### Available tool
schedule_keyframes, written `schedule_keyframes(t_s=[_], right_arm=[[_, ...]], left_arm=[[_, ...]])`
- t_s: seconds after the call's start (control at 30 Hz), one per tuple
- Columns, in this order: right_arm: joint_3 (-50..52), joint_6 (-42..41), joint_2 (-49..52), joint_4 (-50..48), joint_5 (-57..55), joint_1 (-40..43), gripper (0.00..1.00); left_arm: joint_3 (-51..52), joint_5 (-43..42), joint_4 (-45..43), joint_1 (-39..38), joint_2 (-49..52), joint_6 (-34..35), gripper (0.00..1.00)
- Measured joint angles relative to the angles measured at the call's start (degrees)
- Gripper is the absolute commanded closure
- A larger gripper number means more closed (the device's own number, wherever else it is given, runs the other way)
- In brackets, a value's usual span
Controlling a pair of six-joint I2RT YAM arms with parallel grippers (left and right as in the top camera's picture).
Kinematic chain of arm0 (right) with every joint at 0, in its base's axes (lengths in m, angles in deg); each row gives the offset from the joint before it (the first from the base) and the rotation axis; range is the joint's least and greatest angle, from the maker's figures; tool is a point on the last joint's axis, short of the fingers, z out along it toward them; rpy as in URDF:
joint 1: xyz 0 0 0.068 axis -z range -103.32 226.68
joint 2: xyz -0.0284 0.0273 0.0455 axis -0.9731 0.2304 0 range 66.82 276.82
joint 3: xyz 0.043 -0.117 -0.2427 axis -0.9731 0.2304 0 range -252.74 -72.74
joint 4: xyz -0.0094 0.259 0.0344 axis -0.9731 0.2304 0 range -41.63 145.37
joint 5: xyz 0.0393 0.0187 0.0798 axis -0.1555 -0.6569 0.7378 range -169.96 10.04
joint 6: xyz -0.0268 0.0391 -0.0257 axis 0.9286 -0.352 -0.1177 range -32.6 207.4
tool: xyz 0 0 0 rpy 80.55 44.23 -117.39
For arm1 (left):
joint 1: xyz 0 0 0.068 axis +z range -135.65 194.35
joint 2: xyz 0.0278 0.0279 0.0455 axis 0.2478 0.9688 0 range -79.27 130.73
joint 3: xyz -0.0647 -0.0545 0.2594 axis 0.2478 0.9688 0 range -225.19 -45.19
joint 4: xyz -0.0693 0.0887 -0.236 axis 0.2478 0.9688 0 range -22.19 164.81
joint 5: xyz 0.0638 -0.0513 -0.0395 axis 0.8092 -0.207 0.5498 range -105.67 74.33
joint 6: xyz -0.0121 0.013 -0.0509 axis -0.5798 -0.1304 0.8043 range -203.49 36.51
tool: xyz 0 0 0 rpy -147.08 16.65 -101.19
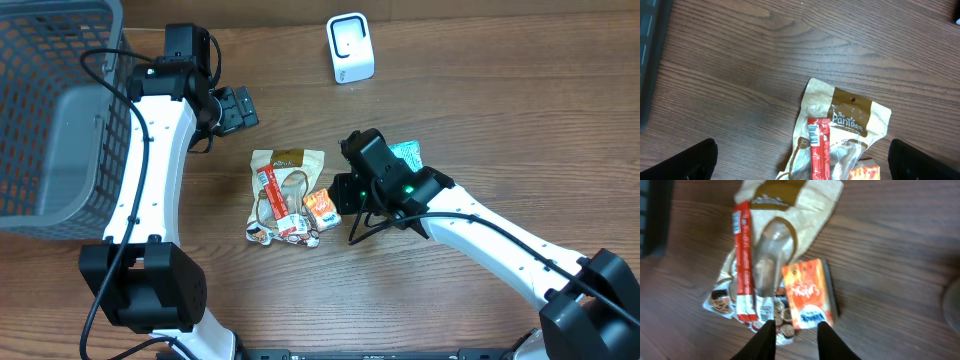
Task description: Scan the item barcode
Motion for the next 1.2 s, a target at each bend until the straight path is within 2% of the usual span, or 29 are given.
schedule_keyframes(t_s=[0.13,0.47,0.73,1.2], right_arm=[[0.0,2.3,0.5,4.2,-4.1,-1.1,0.87],[0.0,7.1,8.6,5.8,-19.6,-5.2,0.87],[0.0,7.9,9.4,6.4,-31.0,-5.2,0.88],[2.3,8.0,9.5,7.6,-35.5,0.3,0.88]], left_arm=[[0.0,0.0,0.0,0.0,0.0,0.0,0.0],[0.0,0.0,0.0,0.0,0.0,0.0,0.0],[0.0,0.0,0.0,0.0,0.0,0.0,0.0],[0.0,0.0,0.0,0.0,0.0,0.0,0.0]])
